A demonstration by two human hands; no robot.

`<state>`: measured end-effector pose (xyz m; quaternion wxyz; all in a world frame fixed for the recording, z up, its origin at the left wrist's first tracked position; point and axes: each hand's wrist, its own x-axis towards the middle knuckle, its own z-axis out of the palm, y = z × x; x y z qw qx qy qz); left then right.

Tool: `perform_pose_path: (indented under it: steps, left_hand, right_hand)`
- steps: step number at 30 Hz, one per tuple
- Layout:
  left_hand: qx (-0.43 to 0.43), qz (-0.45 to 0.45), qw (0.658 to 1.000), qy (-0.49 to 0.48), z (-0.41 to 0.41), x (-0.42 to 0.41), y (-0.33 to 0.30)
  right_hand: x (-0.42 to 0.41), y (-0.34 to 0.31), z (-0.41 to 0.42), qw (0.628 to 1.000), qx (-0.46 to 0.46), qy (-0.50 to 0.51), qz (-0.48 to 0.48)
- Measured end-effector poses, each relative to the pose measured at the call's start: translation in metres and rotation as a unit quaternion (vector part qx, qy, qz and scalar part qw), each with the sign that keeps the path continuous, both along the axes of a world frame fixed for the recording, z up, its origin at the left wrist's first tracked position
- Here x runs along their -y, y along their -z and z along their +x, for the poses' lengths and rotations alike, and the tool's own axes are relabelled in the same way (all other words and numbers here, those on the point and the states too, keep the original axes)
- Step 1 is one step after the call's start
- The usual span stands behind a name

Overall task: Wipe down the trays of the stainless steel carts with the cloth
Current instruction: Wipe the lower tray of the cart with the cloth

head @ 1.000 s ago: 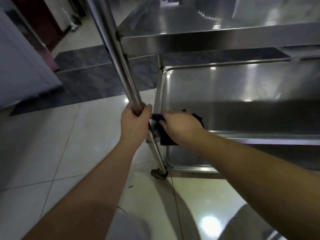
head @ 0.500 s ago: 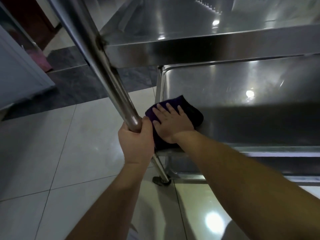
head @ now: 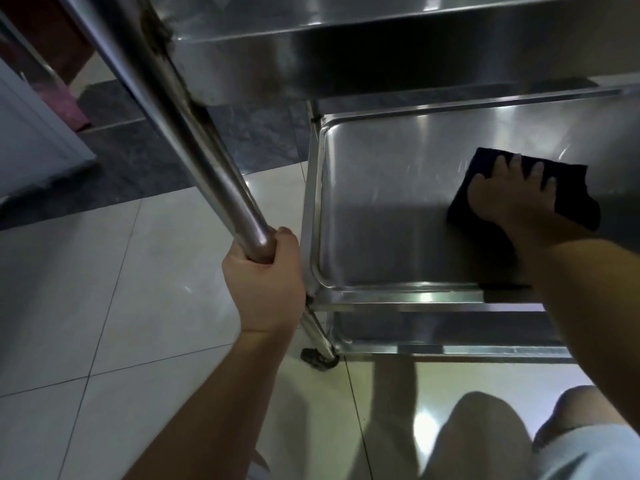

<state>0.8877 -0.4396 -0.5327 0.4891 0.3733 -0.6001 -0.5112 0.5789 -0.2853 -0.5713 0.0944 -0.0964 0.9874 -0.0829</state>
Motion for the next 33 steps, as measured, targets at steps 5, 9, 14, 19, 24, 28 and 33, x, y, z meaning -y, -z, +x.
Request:
perform_pose_path:
  steps: [5, 9, 14, 19, 24, 28, 33]
  left_hand:
    - [-0.025, 0.012, 1.000, 0.014, -0.001, 0.000, 0.003]
    - [-0.041, 0.006, 0.999, 0.032, 0.000, 0.001, 0.005]
    - [-0.048, 0.016, 0.998, 0.024, -0.001, -0.002, 0.001]
    - [-0.022, -0.002, 1.000, 0.016, 0.001, 0.000, 0.002]
    - [-0.001, -0.013, 1.000, 0.021, 0.004, -0.001, -0.002]
    - [0.023, -0.020, 0.999, 0.031, 0.007, -0.005, -0.006]
    - [0.038, -0.006, 0.999, 0.021, 0.010, -0.009, -0.011]
  right_hand:
    - [0.083, -0.004, 0.011, 0.988, 0.004, -0.156, -0.012]
    - [0.160, -0.007, 0.051, 0.953, 0.021, -0.302, 0.002]
    - [0.177, -0.004, 0.132, 0.908, 0.017, -0.418, -0.031]
    - [0.114, -0.004, 0.190, 0.876, 0.043, -0.479, -0.031]
    - [0.036, -0.008, 0.176, 0.897, 0.052, -0.439, -0.002]
    - [-0.053, -0.009, 0.111, 0.949, 0.032, -0.312, 0.028]
    - [-0.156, -0.013, 0.047, 0.987, 0.042, -0.147, 0.058]
